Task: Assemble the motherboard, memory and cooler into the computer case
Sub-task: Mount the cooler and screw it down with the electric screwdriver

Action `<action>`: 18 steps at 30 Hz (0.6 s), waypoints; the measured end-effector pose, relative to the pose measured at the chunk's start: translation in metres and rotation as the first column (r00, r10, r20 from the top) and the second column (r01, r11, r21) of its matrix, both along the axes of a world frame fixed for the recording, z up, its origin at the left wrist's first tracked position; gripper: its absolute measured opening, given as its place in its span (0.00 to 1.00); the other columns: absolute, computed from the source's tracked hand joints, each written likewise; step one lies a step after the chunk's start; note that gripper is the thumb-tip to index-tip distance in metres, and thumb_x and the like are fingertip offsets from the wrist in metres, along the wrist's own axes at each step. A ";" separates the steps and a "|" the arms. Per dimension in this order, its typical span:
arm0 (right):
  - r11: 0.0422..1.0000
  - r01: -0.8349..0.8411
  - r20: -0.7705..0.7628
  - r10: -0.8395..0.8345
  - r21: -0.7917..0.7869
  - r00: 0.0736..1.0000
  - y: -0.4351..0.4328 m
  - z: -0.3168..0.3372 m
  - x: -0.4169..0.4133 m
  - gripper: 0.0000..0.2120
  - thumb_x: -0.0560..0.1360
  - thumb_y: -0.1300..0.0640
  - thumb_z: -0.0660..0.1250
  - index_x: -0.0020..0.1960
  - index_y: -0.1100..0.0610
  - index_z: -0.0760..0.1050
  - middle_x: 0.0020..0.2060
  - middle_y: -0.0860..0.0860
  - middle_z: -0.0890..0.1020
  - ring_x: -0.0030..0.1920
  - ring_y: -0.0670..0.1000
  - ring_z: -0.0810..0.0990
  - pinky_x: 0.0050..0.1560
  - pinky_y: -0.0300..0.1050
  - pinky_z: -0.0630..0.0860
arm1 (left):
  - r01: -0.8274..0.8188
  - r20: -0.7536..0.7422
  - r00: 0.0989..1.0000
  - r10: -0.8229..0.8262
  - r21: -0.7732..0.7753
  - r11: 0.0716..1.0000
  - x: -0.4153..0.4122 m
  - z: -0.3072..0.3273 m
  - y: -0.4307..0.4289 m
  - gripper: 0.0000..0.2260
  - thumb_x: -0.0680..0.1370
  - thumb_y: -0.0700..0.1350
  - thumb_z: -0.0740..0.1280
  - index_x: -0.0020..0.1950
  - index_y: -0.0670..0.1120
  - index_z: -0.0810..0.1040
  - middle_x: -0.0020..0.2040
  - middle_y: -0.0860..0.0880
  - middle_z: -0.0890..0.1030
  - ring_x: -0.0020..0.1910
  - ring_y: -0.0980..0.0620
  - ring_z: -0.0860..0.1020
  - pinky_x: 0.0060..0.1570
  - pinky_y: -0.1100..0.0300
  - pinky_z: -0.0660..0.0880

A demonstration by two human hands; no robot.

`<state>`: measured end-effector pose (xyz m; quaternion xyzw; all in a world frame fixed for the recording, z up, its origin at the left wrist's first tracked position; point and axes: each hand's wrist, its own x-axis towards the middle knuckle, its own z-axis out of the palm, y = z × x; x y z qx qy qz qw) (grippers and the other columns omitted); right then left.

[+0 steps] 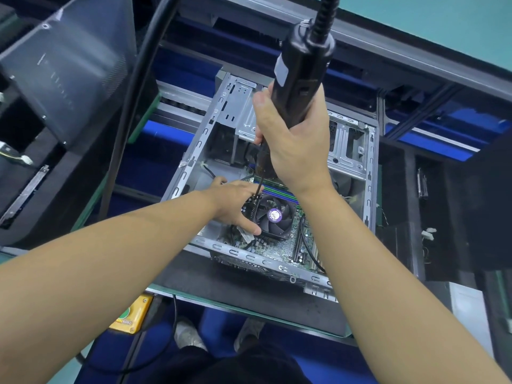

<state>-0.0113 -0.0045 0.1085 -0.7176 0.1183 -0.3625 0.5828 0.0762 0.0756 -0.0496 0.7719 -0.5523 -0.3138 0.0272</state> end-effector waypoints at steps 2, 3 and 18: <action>0.999 -0.029 0.002 0.029 0.025 1.000 -0.001 0.001 -0.002 0.08 0.76 0.54 0.71 0.50 0.51 0.72 0.38 0.61 0.75 0.35 0.65 0.74 0.37 0.62 0.77 | -0.004 -0.008 1.000 0.004 -0.006 1.000 -0.001 0.000 0.001 0.52 0.59 0.79 0.64 0.77 0.59 0.54 0.77 0.56 0.61 0.75 0.57 0.57 0.68 0.49 0.50; 0.999 -0.044 0.006 0.044 0.028 0.999 -0.003 0.002 -0.002 0.09 0.76 0.54 0.70 0.51 0.54 0.72 0.39 0.63 0.74 0.34 0.65 0.74 0.35 0.62 0.76 | -0.012 -0.016 1.000 0.012 -0.016 1.000 -0.001 0.000 0.001 0.51 0.59 0.78 0.65 0.77 0.59 0.54 0.77 0.57 0.61 0.75 0.57 0.57 0.68 0.50 0.50; 0.998 -0.050 0.021 0.049 0.045 0.999 -0.009 0.007 -0.009 0.08 0.76 0.54 0.70 0.50 0.47 0.72 0.42 0.64 0.76 0.35 0.65 0.74 0.38 0.63 0.77 | -0.125 -0.275 0.960 0.050 -0.263 0.957 -0.011 0.021 -0.001 0.42 0.64 0.56 0.81 0.74 0.52 0.68 0.69 0.53 0.69 0.68 0.56 0.68 0.69 0.57 0.66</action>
